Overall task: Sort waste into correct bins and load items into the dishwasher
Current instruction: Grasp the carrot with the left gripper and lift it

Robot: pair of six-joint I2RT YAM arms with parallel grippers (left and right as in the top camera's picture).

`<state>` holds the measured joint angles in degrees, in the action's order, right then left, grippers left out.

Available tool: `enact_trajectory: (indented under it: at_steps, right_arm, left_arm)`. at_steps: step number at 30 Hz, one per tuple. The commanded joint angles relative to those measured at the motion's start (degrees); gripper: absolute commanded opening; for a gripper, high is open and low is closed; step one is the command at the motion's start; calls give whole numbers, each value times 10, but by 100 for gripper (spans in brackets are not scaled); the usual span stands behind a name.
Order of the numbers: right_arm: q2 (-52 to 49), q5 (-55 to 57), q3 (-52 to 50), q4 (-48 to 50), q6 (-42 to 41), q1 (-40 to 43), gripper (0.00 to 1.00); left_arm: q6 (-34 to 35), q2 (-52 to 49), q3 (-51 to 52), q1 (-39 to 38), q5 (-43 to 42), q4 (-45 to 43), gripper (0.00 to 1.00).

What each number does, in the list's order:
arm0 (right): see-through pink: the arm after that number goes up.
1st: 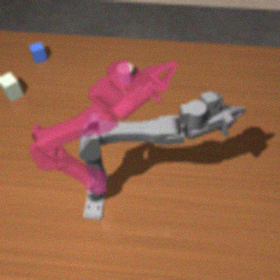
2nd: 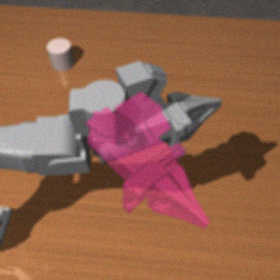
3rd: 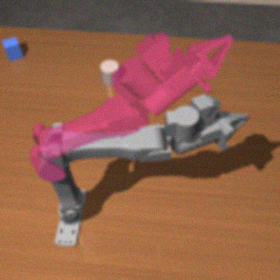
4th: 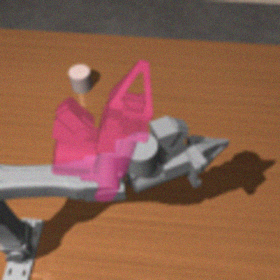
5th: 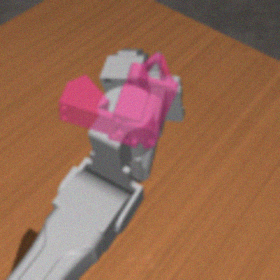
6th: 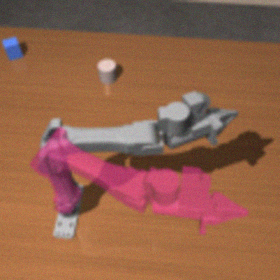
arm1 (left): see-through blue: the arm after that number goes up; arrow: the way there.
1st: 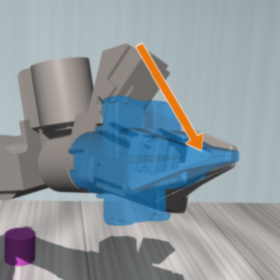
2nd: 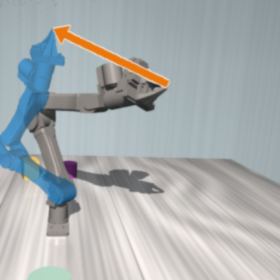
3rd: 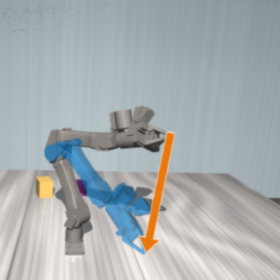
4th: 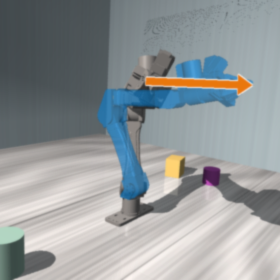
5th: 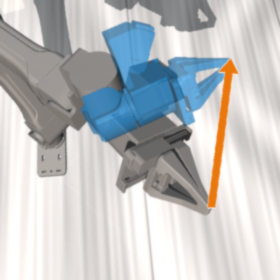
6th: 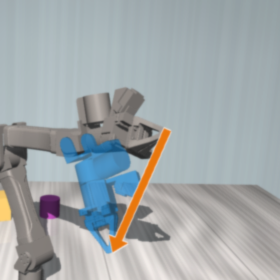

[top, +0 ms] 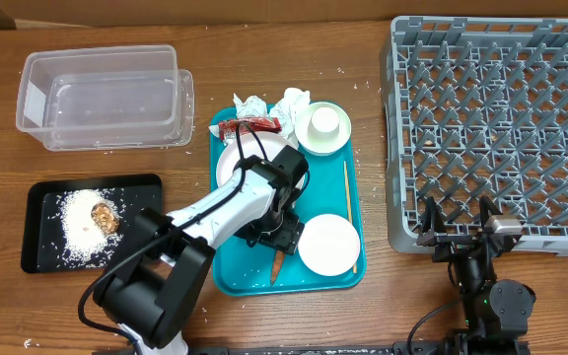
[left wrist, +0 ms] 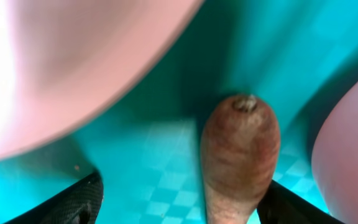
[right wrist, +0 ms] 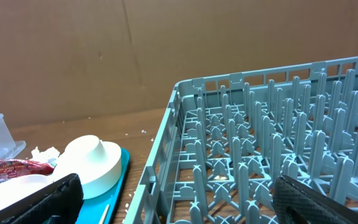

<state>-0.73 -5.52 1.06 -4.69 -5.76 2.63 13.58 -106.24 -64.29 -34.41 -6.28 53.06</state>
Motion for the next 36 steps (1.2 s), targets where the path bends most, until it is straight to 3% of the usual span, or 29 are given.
enact_trajectory:
  at_steps: [1,10,13,19,27,36]
  right_arm:
    - [6,6,-6,3,-2,2,100]
    - [6,6,-6,3,-2,2,100]
    - [6,5,-6,3,-2,2,100]
    - [6,6,-6,3,-2,2,100]
    - [6,6,-6,3,-2,2,100]
    - [6,6,-6,3,-2,2,100]
  left_arm:
    - [-12,-6,31,-1,3,-28,79]
    - [14,-6,52,-1,7,-48,63]
    - [31,-6,52,-1,8,-39,52]
    - [110,-6,52,-1,9,9,46]
    - [120,-6,52,-1,17,9,41]
    - [120,-5,40,7,23,7,27]
